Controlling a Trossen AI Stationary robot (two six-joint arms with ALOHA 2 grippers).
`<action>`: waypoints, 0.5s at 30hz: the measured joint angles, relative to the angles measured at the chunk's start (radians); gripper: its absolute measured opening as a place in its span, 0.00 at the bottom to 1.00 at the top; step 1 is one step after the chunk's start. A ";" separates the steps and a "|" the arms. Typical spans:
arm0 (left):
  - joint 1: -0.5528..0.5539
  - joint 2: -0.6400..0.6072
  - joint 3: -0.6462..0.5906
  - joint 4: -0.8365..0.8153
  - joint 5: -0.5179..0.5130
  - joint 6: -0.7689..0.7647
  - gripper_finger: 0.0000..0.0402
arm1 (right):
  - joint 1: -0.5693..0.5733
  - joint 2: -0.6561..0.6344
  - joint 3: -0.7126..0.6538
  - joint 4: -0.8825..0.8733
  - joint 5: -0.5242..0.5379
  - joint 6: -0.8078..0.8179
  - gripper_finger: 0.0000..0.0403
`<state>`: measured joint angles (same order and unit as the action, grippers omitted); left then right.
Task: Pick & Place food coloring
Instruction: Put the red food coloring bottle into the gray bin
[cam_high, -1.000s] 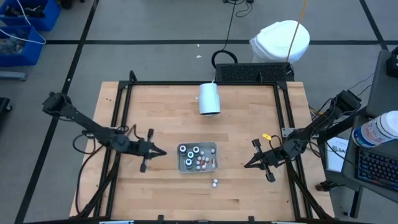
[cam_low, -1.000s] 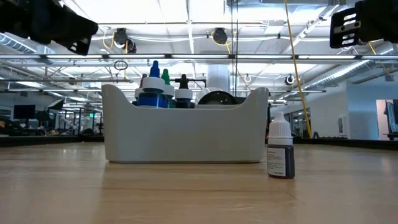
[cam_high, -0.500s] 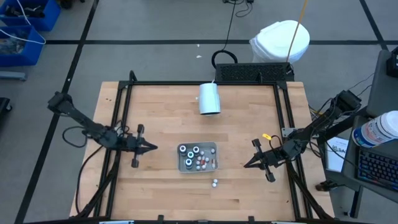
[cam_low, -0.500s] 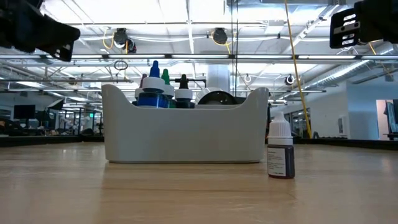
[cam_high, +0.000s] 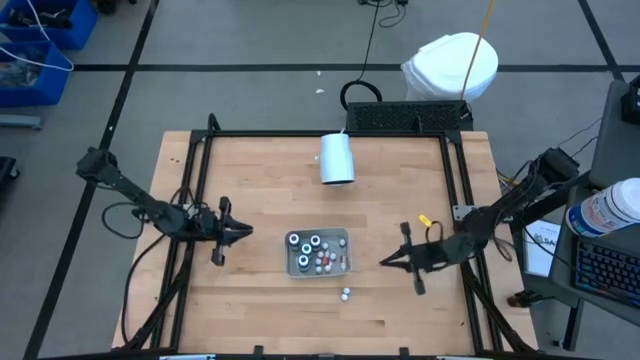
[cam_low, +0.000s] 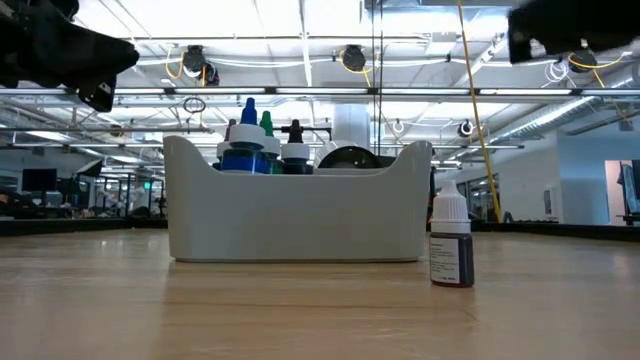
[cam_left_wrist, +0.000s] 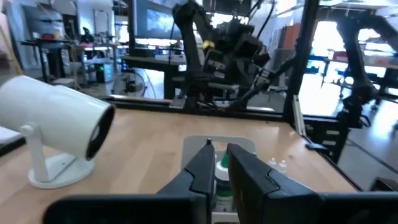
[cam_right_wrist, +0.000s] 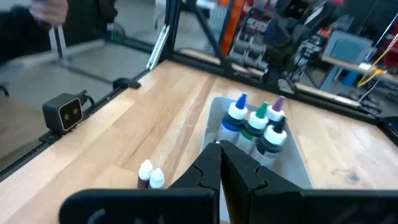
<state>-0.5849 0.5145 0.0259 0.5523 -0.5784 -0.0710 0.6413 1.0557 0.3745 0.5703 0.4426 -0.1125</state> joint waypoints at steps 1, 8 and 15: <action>0.000 0.005 -0.001 0.000 0.012 -0.003 0.13 | 0.000 0.031 0.055 -0.053 0.000 0.005 0.00; 0.000 0.052 -0.002 -0.003 0.062 -0.009 0.12 | -0.013 0.303 0.521 -0.568 0.000 0.121 0.00; 0.000 0.100 -0.004 -0.043 0.093 0.055 0.07 | -0.043 0.628 0.928 -0.882 -0.168 0.184 0.00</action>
<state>-0.5850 0.6142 0.0220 0.5091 -0.4858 -0.0162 0.5978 1.6835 1.3025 -0.3119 0.2746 0.0712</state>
